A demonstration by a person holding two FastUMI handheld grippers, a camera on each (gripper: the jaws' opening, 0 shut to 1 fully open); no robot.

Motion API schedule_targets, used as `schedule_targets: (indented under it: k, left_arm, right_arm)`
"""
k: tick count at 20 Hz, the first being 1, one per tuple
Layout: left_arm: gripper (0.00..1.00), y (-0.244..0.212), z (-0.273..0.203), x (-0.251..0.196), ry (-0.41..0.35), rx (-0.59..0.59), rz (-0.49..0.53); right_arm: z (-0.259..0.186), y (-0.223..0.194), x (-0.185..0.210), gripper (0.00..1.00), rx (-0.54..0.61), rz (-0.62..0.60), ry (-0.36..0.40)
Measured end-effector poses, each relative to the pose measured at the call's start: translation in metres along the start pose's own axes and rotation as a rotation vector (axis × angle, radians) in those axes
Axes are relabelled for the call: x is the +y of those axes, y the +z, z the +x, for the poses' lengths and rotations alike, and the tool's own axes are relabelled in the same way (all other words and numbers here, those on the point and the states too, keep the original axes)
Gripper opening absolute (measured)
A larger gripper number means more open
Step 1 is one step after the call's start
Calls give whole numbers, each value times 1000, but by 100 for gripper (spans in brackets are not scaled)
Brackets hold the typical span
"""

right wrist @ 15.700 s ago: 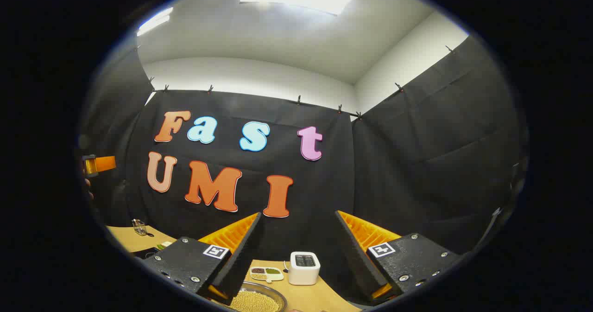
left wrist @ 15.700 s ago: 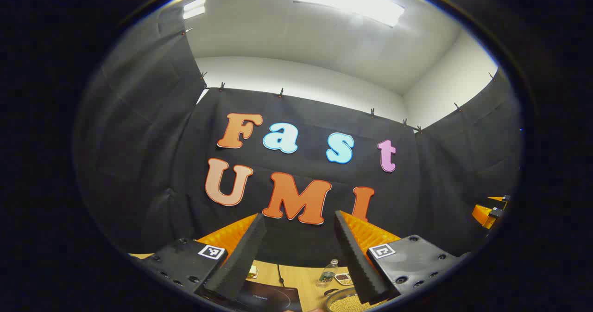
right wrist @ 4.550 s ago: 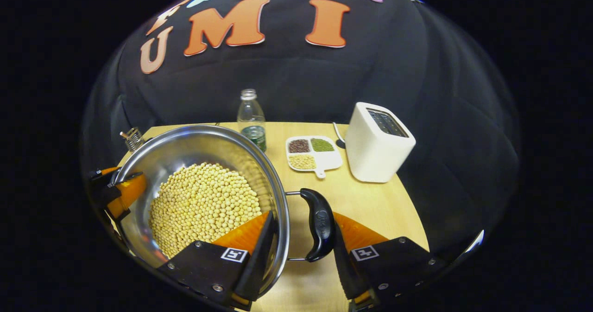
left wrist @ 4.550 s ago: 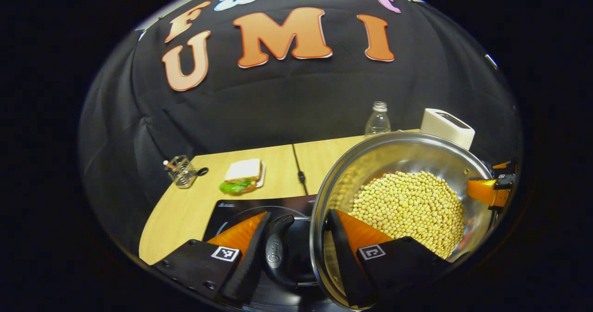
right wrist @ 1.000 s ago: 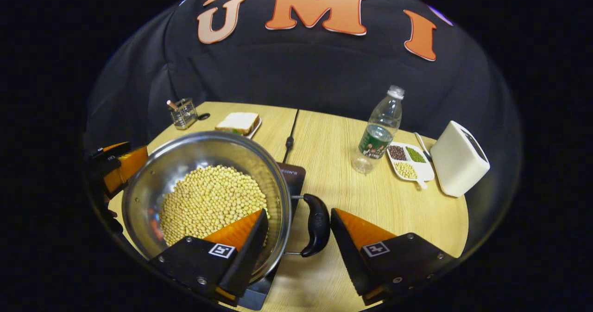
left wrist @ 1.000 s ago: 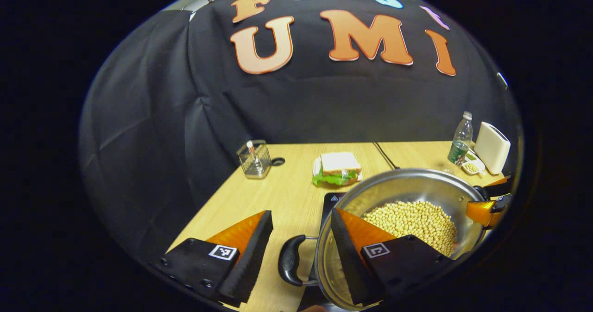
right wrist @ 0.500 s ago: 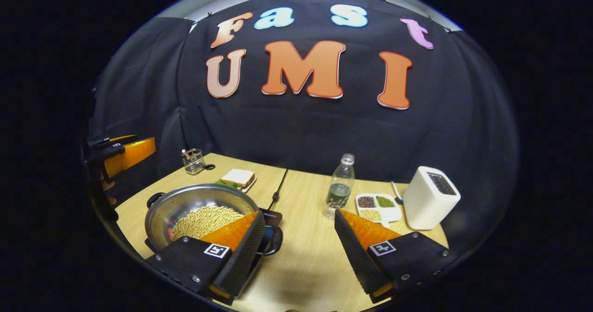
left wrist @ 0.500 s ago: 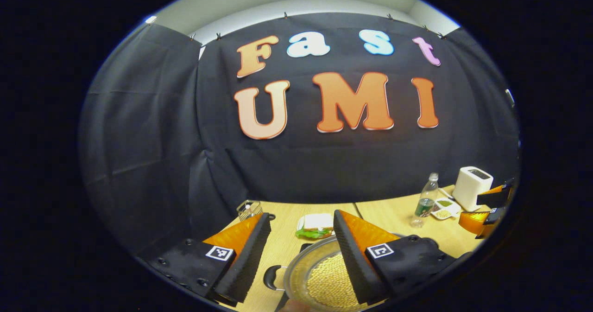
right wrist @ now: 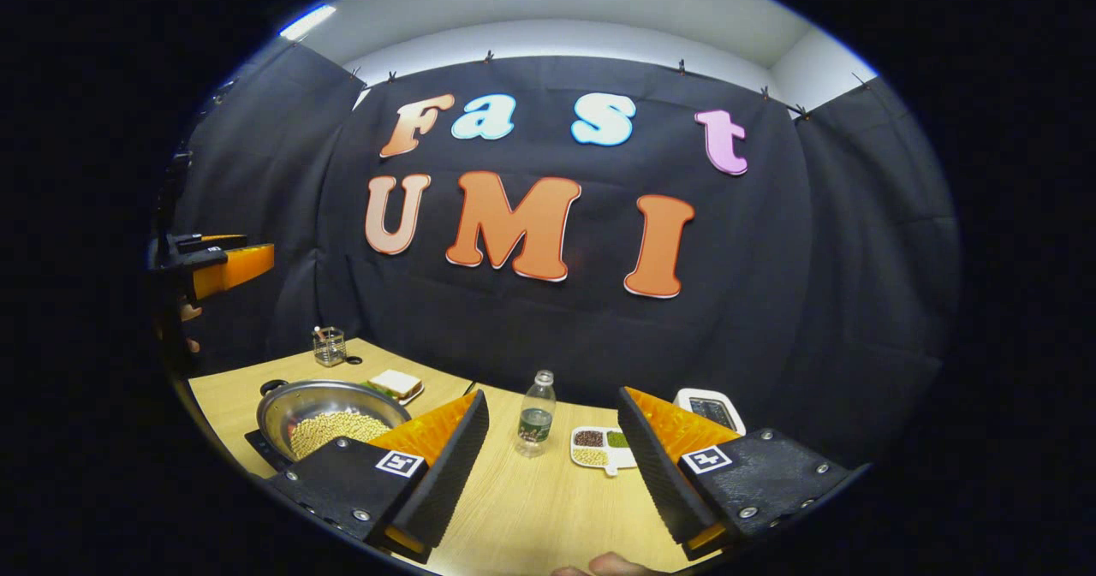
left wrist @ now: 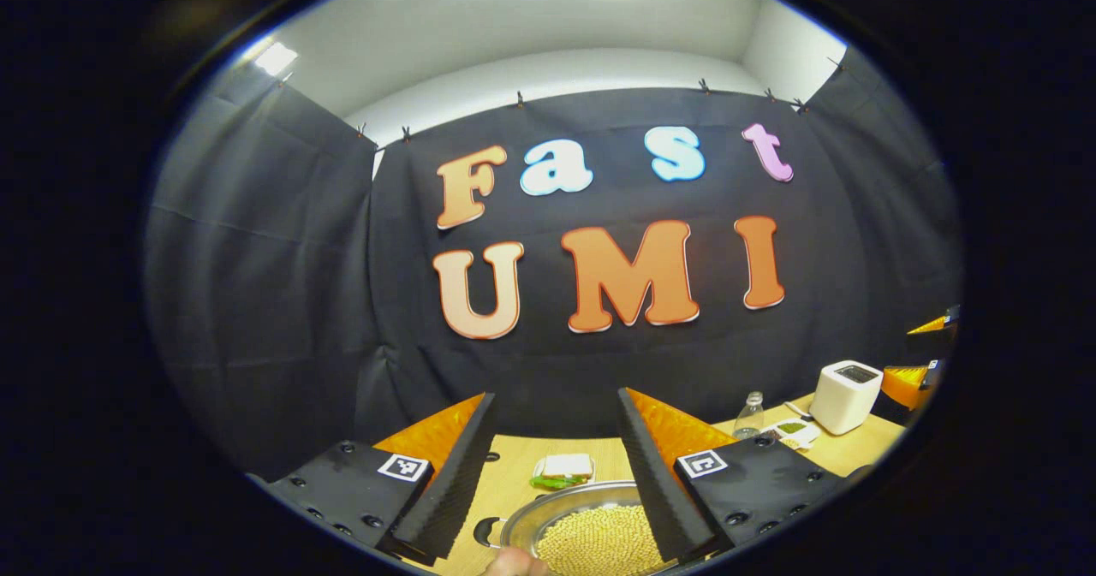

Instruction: First push the handle of the pot to place it horizontally, then grasp the pot with both hands and set it on the induction cooktop.

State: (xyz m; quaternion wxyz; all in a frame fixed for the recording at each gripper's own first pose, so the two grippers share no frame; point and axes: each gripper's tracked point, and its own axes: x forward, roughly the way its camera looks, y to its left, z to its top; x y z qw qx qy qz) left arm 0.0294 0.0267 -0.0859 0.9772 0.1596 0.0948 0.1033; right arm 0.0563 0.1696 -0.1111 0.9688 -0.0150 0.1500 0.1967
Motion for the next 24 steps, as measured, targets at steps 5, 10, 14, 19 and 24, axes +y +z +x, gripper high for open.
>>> schedule_targets:
  k: [5, 10, 14, 19, 24]
  left_arm:
    - [90, 35, -22, -6, -19, -39, -76]
    - [94, 66, -37, 5, 17, -80, -146]
    - [94, 100, -48, 8, 16, -136, -202]
    - [94, 114, -57, -1, 5, -143, -186]
    - [94, 125, -57, -4, 8, -167, -177]
  right_arm:
    - [-24, 45, -27, 94, -120, -2, 10]
    - [-44, 77, -33, 94, -175, -13, 44]
    - [-58, 98, -41, 94, -237, -39, 27]
    - [-71, 113, -61, 94, -249, 19, 3]
    - [-74, 120, -75, 94, -282, 35, -19]
